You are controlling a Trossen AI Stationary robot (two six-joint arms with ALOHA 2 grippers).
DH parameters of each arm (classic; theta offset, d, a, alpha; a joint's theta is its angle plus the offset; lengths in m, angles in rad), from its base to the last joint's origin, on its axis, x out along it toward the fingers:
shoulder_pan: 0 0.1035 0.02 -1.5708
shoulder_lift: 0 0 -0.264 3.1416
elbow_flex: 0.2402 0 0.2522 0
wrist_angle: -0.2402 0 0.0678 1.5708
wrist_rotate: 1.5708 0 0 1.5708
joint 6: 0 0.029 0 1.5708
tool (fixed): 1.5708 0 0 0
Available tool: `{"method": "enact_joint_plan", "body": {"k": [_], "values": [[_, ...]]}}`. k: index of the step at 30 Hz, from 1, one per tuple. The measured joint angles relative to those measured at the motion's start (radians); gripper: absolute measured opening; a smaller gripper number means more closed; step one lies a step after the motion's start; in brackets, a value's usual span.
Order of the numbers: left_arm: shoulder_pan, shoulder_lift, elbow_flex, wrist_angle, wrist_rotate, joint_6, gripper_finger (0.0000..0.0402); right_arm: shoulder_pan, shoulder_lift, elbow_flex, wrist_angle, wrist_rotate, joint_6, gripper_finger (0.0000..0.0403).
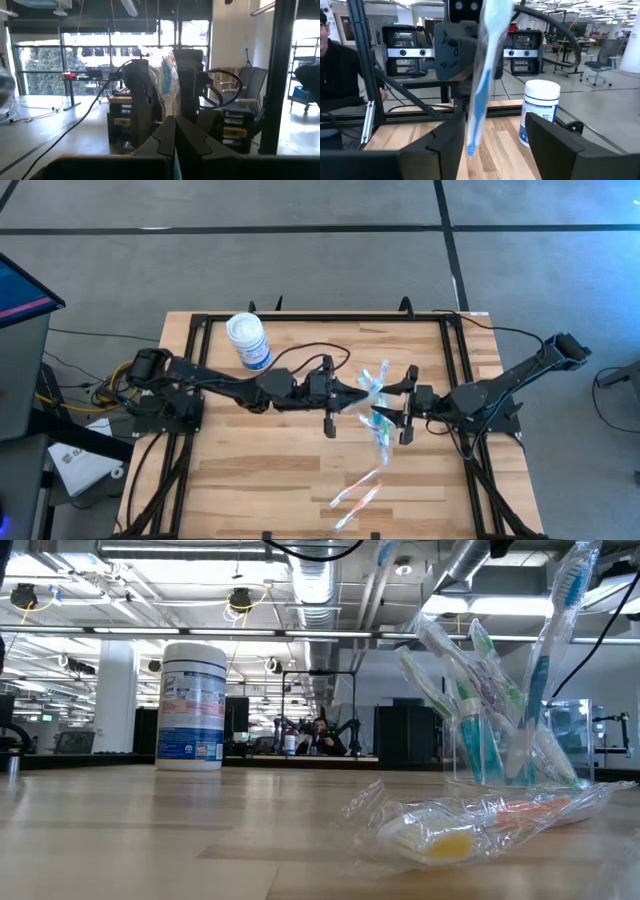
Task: Pick & Place toothbrushing station
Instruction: Put the blue toothbrush into the transparent organizer
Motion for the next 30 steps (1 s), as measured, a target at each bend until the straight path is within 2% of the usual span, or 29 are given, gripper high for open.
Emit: {"method": "enact_joint_plan", "body": {"k": [5, 12, 26, 30], "values": [[0.023, 0.044, 0.000, 0.060, 0.034, -0.007, 0.0000, -0.011, 0.000, 0.000, 0.019, -0.028, -0.003, 0.0195], [0.034, 0.094, 0.000, 0.160, 0.059, -0.011, 0.0000, -0.018, 0.000, 0.000, 0.013, -0.046, -0.003, 0.0164], [0.036, 0.103, 0.000, 0.170, 0.059, -0.012, 0.0000, -0.023, 0.001, 0.000, 0.015, -0.047, -0.003, 0.0100], [0.036, 0.103, 0.000, 0.170, 0.059, -0.012, 0.0000, -0.023, 0.001, 0.000, 0.015, -0.047, -0.014, 0.0063]]}}
